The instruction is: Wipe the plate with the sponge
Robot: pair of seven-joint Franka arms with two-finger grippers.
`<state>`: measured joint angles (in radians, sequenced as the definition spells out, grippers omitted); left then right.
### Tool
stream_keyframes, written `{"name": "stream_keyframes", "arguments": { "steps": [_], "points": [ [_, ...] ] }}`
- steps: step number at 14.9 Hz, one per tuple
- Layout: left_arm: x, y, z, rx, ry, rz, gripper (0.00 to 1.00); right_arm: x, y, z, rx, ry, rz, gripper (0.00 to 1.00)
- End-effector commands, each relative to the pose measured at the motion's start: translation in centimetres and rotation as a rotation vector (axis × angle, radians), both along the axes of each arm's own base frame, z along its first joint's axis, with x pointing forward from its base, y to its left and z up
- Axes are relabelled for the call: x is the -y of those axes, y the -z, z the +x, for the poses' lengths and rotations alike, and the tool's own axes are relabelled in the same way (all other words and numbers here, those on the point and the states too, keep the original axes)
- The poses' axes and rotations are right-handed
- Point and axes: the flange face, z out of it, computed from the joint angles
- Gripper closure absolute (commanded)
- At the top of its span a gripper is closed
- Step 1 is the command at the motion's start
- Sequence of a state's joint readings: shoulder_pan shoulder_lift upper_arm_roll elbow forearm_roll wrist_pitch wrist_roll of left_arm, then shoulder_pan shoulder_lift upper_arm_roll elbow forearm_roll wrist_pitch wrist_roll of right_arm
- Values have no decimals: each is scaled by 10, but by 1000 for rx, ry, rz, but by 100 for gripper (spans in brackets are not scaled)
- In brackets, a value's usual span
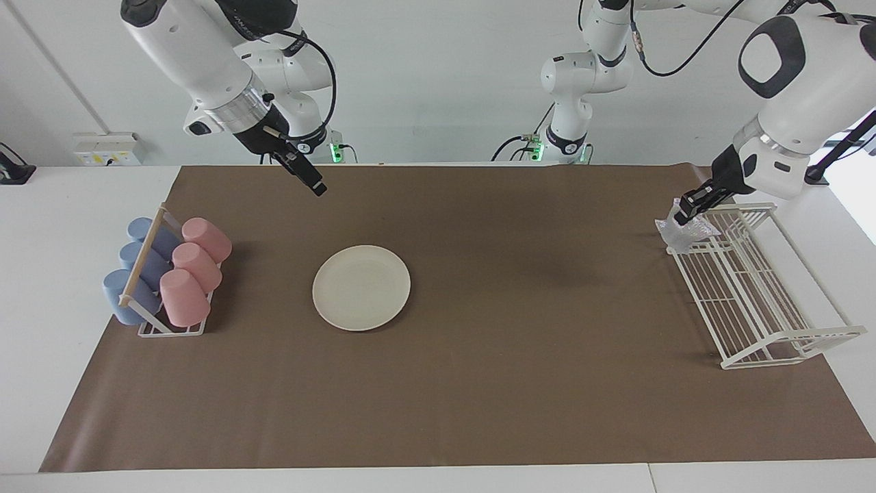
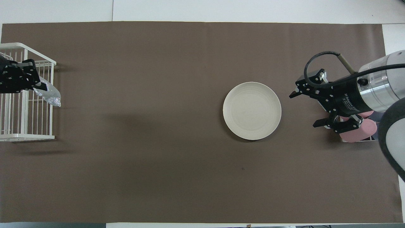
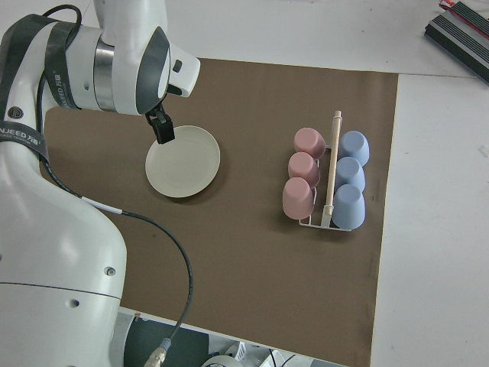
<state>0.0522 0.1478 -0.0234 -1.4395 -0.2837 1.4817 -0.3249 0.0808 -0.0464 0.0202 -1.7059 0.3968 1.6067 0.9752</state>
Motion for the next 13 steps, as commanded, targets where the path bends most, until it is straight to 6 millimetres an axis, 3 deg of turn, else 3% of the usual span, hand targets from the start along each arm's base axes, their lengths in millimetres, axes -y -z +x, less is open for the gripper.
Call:
{"name": "stream_keyframes", "arguments": {
  "steps": [1, 3, 6, 9, 13],
  "points": [
    [0, -1, -16, -33, -20, -237, 100, 3, 14, -12, -31, 132, 146, 0],
    [6, 7, -35, -48, -24, -393, 100, -3, 23, -11, -69, 205, 263, 0],
    [20, 39, -74, -14, 18, -593, 100, -14, 19, -5, -45, 254, 267, 0],
    [38, 69, -107, 37, 59, -775, 100, -59, 12, -11, -41, 225, 248, 0],
    [66, 107, -126, 90, 117, -941, 100, -131, -1, -30, 13, 168, 12, 0]
  ]
}}
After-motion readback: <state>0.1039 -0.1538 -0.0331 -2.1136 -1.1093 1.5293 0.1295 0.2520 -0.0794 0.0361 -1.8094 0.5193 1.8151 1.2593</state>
